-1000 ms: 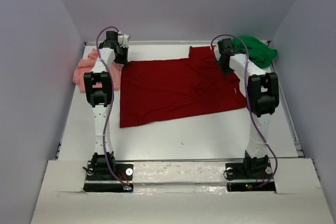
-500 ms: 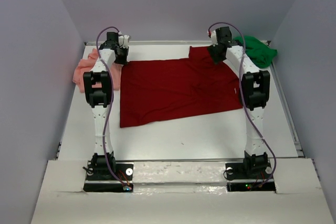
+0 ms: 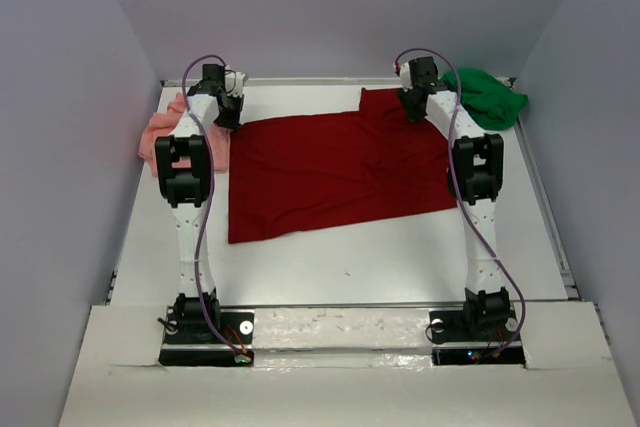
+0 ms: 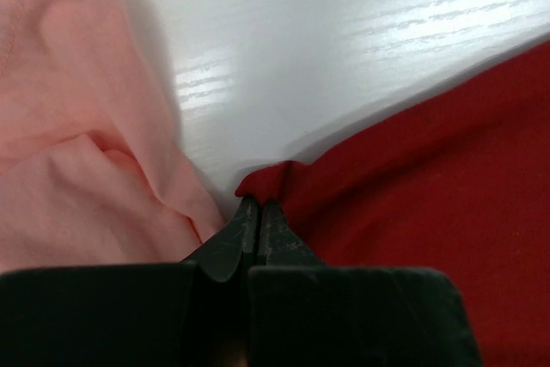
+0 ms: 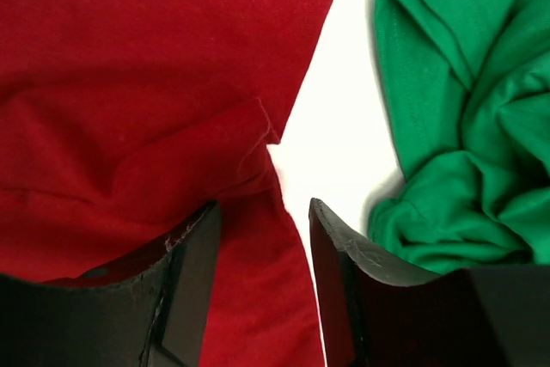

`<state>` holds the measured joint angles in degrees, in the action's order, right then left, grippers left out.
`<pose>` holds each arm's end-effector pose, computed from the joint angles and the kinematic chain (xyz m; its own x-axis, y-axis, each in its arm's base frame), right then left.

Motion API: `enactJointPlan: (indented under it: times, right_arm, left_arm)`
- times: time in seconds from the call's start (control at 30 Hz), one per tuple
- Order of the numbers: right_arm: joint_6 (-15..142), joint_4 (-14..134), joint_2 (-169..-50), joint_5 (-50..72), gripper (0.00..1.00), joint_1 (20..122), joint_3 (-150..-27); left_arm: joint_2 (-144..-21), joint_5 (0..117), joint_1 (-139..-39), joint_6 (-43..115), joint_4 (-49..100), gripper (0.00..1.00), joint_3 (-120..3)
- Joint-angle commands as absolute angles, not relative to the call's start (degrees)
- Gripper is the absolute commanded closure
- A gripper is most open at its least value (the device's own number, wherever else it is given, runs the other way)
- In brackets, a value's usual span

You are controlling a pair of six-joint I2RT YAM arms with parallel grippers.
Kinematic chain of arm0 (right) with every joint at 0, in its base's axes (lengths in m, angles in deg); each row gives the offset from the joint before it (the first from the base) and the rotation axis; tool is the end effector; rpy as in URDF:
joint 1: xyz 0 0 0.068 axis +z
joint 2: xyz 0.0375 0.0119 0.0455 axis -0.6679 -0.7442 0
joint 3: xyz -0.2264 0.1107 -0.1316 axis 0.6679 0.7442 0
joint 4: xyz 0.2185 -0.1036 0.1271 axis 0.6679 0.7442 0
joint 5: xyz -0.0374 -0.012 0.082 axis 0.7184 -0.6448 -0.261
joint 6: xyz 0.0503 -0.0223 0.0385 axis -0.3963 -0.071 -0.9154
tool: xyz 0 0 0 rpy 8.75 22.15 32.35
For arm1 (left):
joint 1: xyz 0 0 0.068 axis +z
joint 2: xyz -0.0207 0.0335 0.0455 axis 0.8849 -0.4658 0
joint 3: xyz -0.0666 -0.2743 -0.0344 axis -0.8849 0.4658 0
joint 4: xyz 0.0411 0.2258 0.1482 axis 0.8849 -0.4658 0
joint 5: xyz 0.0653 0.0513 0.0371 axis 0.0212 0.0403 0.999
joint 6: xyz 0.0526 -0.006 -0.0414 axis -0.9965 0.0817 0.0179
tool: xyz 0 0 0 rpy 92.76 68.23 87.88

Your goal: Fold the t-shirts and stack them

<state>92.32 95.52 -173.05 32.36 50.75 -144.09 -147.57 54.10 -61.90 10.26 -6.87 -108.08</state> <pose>0.5857 0.0781 0.1765 -0.6979 -0.4808 -0.5308 -0.2813 0.8656 -0.4142 0.5789 -0.0085 0.1692 -0.6988 0.2299 -0.6774 0.3167 0.9485 -0.0047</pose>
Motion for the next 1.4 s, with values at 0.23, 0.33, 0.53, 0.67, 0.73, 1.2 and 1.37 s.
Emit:
enactJointPlan:
  times: [0.23,0.33,0.53,0.67,0.73,1.2,1.37]
  right_arm:
    - [92.9,89.7,-175.4,28.8,0.5,48.8,-149.3]
    - [93.2,89.1,-176.0,27.6,0.5,48.8,-149.6]
    - [92.5,88.3,-177.6,26.0,0.47,48.3,-151.0]
    - [92.1,88.6,-178.1,25.1,0.45,48.3,-150.8]
    - [91.8,88.9,-177.8,24.9,0.45,48.3,-149.5]
    - [92.1,88.9,-175.1,24.5,1.0,47.8,-143.8]
    - [93.1,88.9,-173.3,24.7,1.0,47.8,-143.1]
  left_arm:
    - [-139.3,55.7,-64.1,10.2,-9.1,1.0,-103.1]
    - [-138.9,55.8,-64.3,10.2,-9.3,1.0,-103.1]
    - [-138.0,56.9,-65.0,10.1,-9.2,1.0,-102.4]
    - [-137.3,57.2,-65.0,9.9,-9.1,1.0,-101.7]
    - [-137.3,57.2,-65.0,9.8,-8.9,1.0,-101.5]
    - [-137.0,57.8,-65.0,9.0,-9.0,1.0,-100.6]
    - [-136.9,57.8,-65.0,9.3,-8.8,1.0,-100.7]
